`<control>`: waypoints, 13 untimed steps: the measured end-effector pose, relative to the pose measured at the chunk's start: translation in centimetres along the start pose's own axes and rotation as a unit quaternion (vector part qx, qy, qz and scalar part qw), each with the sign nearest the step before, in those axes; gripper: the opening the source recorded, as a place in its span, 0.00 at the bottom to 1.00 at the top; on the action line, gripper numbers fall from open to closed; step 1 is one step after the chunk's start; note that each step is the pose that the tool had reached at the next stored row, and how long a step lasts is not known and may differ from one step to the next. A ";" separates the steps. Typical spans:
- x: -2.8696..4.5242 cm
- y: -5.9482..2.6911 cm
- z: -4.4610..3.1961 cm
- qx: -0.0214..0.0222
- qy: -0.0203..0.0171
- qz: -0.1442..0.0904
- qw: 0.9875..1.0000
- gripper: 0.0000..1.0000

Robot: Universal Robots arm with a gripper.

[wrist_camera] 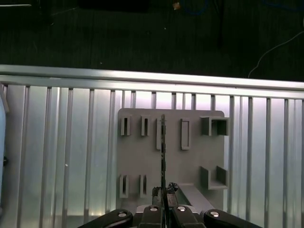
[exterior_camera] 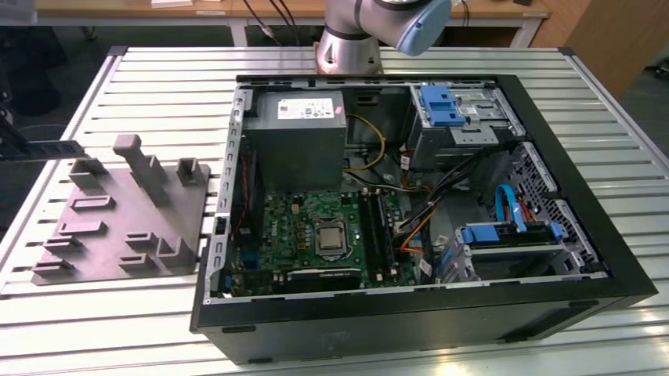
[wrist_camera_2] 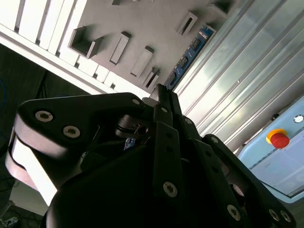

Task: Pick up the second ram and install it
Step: 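Pick up the second ram and move it above second insertion slot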

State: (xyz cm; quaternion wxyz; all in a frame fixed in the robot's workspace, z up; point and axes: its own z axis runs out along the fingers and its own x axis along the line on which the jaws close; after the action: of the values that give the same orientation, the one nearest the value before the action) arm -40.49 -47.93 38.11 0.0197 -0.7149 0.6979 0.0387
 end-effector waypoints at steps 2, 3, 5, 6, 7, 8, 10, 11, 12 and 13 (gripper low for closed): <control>-0.04 0.01 -0.47 0.000 -0.001 0.000 1.000 0.14; -0.06 0.02 -0.75 0.000 -0.001 0.000 1.000 0.14; -0.10 0.03 -1.19 0.000 -0.002 0.000 1.000 0.14; -0.11 0.03 -1.36 0.000 -0.002 0.000 1.000 0.14; -0.12 0.04 -1.49 0.000 -0.003 0.000 1.000 0.14; -0.13 0.04 -1.54 0.000 -0.003 0.000 1.000 0.14; -0.13 0.04 -1.54 0.000 -0.003 0.000 1.000 0.14; -0.13 0.04 -1.55 0.000 -0.003 0.000 1.000 0.14; -0.13 0.04 -1.55 0.000 -0.003 0.000 1.000 0.14; -0.13 0.04 -1.56 0.000 -0.003 0.000 1.000 0.14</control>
State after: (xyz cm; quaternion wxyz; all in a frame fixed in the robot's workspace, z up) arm -40.49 -47.93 39.68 0.0219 -0.7148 0.6978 0.0408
